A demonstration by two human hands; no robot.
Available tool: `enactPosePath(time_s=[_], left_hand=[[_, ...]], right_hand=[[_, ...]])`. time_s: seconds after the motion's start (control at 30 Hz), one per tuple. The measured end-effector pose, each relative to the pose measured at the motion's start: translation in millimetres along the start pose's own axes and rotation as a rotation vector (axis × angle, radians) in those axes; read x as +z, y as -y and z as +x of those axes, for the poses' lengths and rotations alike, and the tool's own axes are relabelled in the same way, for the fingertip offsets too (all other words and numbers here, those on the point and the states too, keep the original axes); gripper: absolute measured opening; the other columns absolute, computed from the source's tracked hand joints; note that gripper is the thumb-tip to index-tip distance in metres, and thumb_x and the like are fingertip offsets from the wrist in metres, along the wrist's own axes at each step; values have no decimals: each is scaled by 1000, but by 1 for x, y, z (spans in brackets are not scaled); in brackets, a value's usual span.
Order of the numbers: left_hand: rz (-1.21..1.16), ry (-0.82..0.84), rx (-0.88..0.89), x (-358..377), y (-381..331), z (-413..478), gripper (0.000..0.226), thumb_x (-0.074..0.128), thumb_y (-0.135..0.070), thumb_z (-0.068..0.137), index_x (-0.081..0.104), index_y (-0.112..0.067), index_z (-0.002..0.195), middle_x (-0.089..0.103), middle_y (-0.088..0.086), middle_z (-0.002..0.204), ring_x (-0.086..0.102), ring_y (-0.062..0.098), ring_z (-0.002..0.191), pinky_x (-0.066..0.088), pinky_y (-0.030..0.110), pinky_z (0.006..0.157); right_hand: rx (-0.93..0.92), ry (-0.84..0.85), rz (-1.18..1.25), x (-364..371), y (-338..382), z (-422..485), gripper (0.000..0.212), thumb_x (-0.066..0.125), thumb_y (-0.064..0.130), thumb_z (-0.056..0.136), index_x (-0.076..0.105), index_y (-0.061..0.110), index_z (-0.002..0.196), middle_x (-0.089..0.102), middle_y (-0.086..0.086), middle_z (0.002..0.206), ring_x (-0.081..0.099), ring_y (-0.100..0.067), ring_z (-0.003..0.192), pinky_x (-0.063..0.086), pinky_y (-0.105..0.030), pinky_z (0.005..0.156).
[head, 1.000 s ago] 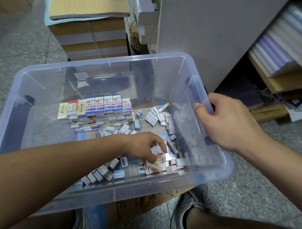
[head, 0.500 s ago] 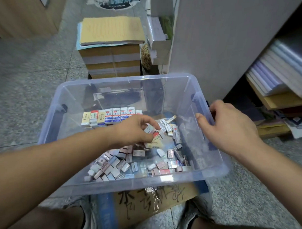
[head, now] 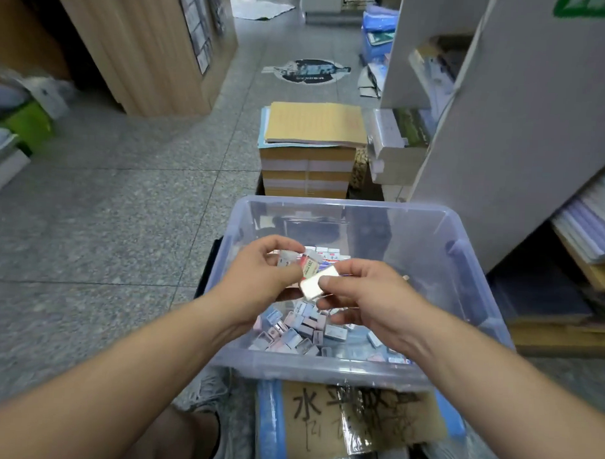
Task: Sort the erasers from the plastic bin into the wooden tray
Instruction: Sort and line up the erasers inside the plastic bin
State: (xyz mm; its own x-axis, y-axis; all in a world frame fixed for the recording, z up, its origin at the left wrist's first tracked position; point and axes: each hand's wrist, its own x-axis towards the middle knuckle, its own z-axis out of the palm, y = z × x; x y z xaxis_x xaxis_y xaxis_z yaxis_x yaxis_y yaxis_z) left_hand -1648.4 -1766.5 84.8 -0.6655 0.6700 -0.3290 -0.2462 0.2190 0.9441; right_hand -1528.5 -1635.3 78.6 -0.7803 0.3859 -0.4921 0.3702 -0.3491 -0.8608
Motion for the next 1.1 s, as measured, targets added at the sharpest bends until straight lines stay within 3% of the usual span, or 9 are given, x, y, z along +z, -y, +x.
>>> enactPosePath(time_s=[0.2, 0.27, 0.43, 0.6, 0.73, 0.87, 0.97, 1.03, 1.1], left_hand=[[-119, -229, -13, -50, -7, 16, 22, 60, 4, 93, 66, -13, 106, 75, 7, 81, 69, 9, 60, 59, 23, 59], [-131, -260, -2, -61, -9, 21, 22, 59, 4, 93, 66, -13, 105, 73, 5, 78, 68, 7, 59, 60, 23, 59], [-152, -238, -4, -70, -11, 33, 21, 63, 3, 93, 66, -15, 105, 72, 11, 92, 70, 12, 68, 60, 24, 62], [-153, -182, -19, -62, -8, 42, 24, 61, 7, 92, 65, -13, 106, 68, 16, 98, 71, 14, 67, 60, 24, 63], [-124, -123, -61, -54, -4, 44, 28, 61, 9, 91, 64, -14, 108, 71, 18, 102, 74, 20, 77, 61, 25, 66], [-83, -68, -113, -48, 1, 45, 27, 61, 9, 92, 63, -13, 107, 72, 20, 106, 74, 24, 82, 63, 26, 68], [-72, -58, -137, -40, 4, 47, 30, 60, 12, 92, 63, -14, 106, 67, 24, 116, 73, 29, 88, 62, 25, 66], [-63, -52, -140, -34, 4, 48, 31, 60, 13, 92, 63, -15, 106, 65, 26, 119, 72, 32, 90, 62, 26, 68], [-60, -47, -134, -26, 5, 48, 32, 61, 14, 91, 61, -13, 109, 66, 27, 115, 71, 30, 84, 63, 28, 72]], right_hand=[[-43, -251, -118, -11, 0, 53, 11, 58, 3, 100, 63, 11, 104, 70, -20, 96, 67, -27, 66, 63, -43, 65], [-31, -336, -198, -23, -3, 76, 14, 65, 7, 98, 56, 10, 107, 68, -21, 95, 66, -29, 65, 61, -41, 56], [97, -504, -287, -49, -12, 125, 16, 74, 4, 91, 59, 4, 92, 67, -21, 83, 64, -26, 58, 59, -36, 57], [205, -440, -259, -58, -31, 156, 12, 69, -6, 91, 62, 4, 90, 70, -26, 106, 68, -33, 73, 62, -38, 66], [171, -446, -414, -55, -38, 162, 10, 76, 5, 89, 67, 4, 95, 72, -19, 86, 66, -22, 52, 56, -30, 46], [163, -487, -513, -54, -38, 160, 20, 79, 17, 88, 66, 3, 83, 71, -16, 77, 65, -26, 58, 57, -34, 54], [122, -549, -603, -50, -26, 152, 29, 67, 27, 97, 65, 4, 81, 68, -17, 75, 63, -29, 64, 56, -39, 65], [58, -435, -528, -38, -14, 138, 35, 59, 36, 100, 69, 5, 88, 66, -13, 77, 59, -24, 64, 48, -35, 61], [65, -183, -282, -23, -1, 118, 38, 57, 42, 101, 70, 5, 97, 67, -7, 76, 58, -18, 60, 43, -31, 55]])
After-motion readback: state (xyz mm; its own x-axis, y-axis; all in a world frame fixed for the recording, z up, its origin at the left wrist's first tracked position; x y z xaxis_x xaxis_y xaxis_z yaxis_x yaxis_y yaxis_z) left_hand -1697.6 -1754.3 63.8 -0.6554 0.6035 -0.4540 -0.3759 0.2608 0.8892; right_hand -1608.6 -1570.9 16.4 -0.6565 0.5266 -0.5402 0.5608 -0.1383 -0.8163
